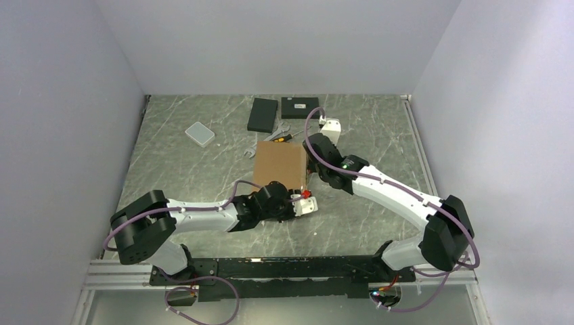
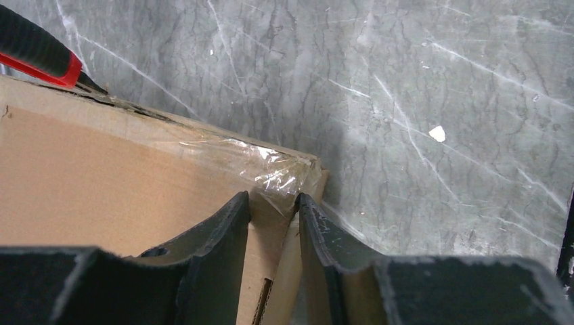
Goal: Unpack the express box
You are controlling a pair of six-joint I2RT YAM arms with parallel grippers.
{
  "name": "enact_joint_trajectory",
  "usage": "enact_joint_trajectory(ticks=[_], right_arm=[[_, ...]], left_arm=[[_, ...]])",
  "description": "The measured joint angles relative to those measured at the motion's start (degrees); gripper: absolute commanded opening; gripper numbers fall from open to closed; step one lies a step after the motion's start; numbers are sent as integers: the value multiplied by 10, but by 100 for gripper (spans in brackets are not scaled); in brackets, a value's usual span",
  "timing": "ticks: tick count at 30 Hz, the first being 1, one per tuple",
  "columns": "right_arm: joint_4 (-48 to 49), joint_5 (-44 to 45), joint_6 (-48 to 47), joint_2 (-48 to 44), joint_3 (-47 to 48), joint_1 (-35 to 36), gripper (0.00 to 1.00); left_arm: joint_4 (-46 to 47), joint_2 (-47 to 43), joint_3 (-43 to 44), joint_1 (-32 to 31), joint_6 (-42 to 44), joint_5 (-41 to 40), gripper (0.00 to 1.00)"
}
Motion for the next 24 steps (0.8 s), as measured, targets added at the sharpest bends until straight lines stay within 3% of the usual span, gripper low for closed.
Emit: enact_joint_trajectory(ticks=[19,24], right_arm=[[-52,34,33,-21,-1,65,0],[-60,37,48,-42,-15,71,0]], left_arm=[[26,21,7,-4,-17,-48,30],[33,30,11,-4,-21,-61,41]])
